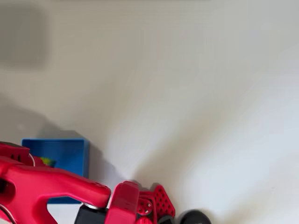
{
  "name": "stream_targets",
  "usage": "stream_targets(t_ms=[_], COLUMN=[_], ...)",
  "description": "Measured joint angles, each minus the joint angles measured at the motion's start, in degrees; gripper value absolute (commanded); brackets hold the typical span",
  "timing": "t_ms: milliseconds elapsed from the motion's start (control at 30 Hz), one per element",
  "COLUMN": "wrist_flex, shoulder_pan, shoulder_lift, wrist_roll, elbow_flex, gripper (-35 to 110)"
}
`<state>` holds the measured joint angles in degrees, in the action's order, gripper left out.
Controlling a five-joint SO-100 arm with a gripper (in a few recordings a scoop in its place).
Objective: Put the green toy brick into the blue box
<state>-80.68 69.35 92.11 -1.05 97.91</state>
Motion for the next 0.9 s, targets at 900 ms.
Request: stream_targets(t_ms=[900], wrist_flex=[-9.8], shoulder_pan=[-17.1], shoulder_lift=[0.0], wrist_roll=[-8.3], elbow_flex=[-24.0], gripper=[0])
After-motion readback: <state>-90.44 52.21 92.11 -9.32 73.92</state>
